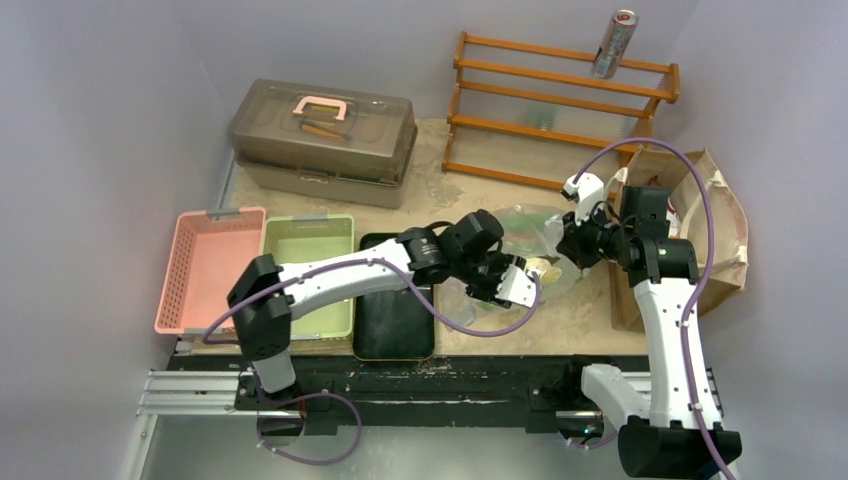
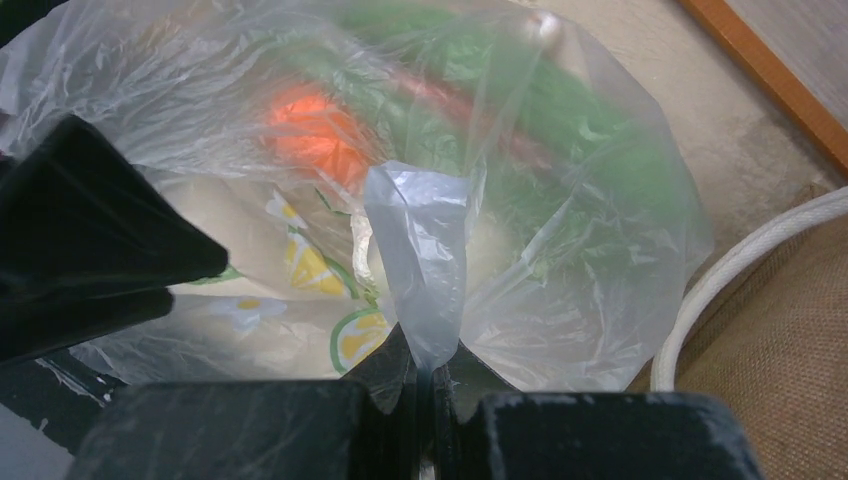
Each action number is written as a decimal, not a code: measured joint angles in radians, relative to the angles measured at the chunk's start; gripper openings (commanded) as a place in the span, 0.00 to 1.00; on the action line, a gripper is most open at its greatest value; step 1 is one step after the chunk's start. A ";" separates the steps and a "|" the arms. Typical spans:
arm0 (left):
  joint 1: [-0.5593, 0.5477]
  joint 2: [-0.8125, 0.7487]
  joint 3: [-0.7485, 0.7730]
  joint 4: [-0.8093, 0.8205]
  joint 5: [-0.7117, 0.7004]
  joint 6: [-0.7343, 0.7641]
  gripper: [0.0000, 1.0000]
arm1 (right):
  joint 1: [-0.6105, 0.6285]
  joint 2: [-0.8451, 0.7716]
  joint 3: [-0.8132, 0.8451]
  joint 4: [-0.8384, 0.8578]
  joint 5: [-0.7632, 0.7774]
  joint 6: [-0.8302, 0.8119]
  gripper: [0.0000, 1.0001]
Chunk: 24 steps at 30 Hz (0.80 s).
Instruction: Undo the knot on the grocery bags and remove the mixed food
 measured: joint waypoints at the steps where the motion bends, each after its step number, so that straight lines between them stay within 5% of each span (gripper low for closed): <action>1: 0.000 0.027 0.000 -0.002 -0.014 0.005 0.40 | 0.000 0.005 0.000 -0.001 -0.001 0.001 0.00; 6: 0.013 0.102 -0.003 -0.002 -0.071 0.013 0.47 | 0.000 0.026 0.000 -0.022 -0.022 -0.015 0.00; 12: 0.081 0.151 -0.003 -0.004 -0.120 0.025 0.69 | 0.000 0.040 0.000 -0.052 -0.026 -0.039 0.00; 15: 0.113 0.177 -0.003 -0.001 -0.147 0.034 0.70 | 0.000 0.040 0.000 -0.058 -0.027 -0.044 0.00; 20: 0.127 0.201 -0.007 0.021 -0.183 0.043 0.56 | 0.000 0.044 -0.001 -0.066 -0.037 -0.050 0.00; 24: 0.121 0.239 -0.006 0.048 -0.207 0.063 0.59 | 0.000 0.049 -0.002 -0.069 -0.048 -0.051 0.00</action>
